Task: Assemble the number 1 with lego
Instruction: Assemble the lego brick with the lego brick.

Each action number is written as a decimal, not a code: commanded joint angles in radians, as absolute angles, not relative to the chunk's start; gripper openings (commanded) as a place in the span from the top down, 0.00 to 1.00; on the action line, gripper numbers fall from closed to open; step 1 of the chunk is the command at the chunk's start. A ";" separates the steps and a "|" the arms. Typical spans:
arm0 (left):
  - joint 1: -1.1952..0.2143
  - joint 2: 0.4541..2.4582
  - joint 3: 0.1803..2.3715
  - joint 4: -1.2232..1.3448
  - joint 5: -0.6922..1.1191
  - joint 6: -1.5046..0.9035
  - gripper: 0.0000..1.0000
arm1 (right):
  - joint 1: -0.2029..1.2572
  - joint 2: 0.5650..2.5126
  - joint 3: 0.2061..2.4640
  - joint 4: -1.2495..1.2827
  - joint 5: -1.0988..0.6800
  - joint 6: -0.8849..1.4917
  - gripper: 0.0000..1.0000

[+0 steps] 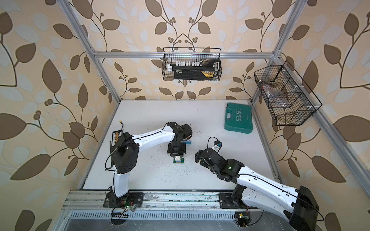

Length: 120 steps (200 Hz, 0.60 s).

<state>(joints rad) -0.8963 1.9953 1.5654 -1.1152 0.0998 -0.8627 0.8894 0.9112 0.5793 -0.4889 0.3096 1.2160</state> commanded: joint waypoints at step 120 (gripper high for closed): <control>-0.894 1.939 1.698 -1.246 0.017 -0.885 0.01 | 0.884 0.831 0.550 -0.556 0.333 1.241 0.01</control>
